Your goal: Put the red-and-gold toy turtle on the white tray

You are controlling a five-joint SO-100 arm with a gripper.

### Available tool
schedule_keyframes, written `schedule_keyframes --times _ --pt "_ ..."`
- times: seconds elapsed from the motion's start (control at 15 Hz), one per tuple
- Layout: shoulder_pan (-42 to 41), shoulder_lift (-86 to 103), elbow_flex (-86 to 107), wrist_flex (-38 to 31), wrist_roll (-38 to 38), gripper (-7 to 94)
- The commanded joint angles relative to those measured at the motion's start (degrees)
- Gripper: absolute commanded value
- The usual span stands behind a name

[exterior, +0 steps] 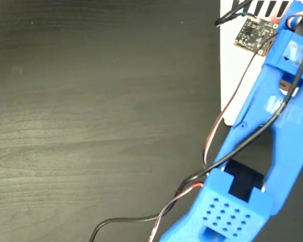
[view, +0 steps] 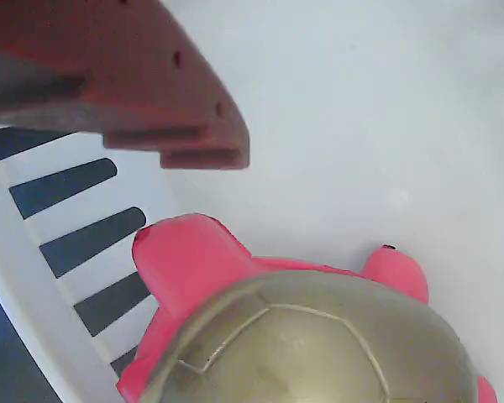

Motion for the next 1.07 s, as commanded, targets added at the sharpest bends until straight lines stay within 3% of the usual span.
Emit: schedule_keyframes --times 0.0,0.07,0.13,0.27,0.33,0.53,0.73,1.0 --pt "0.3 4.4 -0.8 0.4 -0.8 63" --pt "0.3 4.6 -1.1 0.5 -0.7 63" --pt "0.4 5.3 -1.8 0.5 -0.1 50" --pt "0.5 8.5 -2.9 0.3 2.1 6" --pt "0.4 10.6 -3.1 0.2 3.1 0" --pt "-0.3 20.6 1.1 -4.4 5.8 0" --pt "-2.5 35.1 18.1 -11.5 7.2 0" --pt "-6.4 58.4 53.5 -35.4 7.8 0"
